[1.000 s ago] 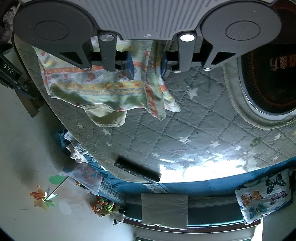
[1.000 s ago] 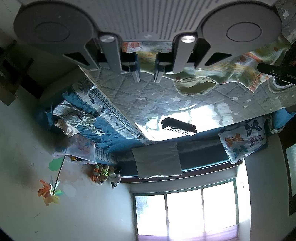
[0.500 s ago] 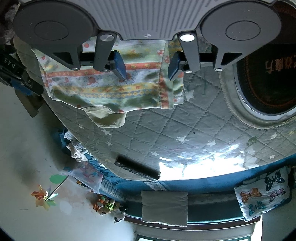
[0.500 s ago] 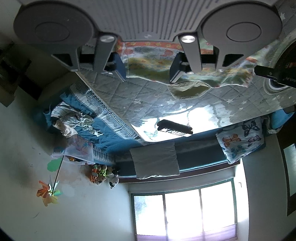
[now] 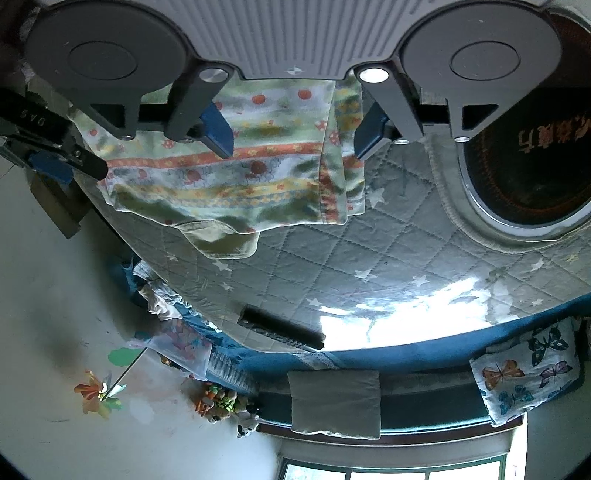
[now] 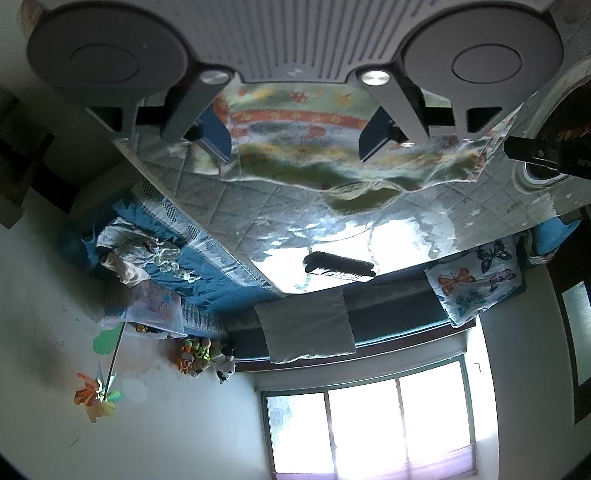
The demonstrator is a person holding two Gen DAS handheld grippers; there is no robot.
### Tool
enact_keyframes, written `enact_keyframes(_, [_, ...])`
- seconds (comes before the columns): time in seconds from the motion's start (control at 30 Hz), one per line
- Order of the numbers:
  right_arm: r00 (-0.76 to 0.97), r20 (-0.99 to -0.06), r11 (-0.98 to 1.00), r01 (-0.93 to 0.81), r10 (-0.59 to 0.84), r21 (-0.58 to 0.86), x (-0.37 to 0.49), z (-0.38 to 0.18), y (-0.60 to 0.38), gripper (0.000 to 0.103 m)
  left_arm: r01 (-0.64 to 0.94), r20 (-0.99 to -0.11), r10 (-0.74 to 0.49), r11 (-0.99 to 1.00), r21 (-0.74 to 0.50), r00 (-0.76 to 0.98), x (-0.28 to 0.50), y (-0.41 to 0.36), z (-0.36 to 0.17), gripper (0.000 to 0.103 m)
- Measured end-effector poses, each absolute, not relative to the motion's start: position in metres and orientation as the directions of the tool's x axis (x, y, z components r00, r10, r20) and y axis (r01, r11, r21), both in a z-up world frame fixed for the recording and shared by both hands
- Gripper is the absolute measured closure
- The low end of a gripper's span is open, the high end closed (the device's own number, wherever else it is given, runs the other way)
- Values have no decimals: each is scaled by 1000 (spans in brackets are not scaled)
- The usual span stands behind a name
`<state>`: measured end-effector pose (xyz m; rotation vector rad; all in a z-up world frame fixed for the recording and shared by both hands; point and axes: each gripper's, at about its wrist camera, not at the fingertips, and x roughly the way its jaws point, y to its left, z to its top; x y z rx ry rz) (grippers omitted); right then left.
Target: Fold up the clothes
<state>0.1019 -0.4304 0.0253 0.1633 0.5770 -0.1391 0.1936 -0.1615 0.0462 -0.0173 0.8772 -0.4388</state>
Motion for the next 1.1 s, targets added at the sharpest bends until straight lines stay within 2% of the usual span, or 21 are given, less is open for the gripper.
enact_keyframes(0.17, [829,-553,980,169,-82,108,95,23,-422,19,371,-731,-380,910,-186,566,184,-157,47,18])
enact_keyframes(0.77, [821,-565,980,165,-76,107,75,14,-395,10,392,-696,-369,910,-135,616,152,-144,45,0])
enact_keyframes(0.93, [820,-566,980,173,-89,97,71,13,-389,5,387,-689,-361,914,-126,628,147,-138,44,0])
enact_keyframes(1.1, [819,-564,982,175,-103,75,66,10,-381,4,372,-685,-356,919,-132,635,142,-132,42,0])
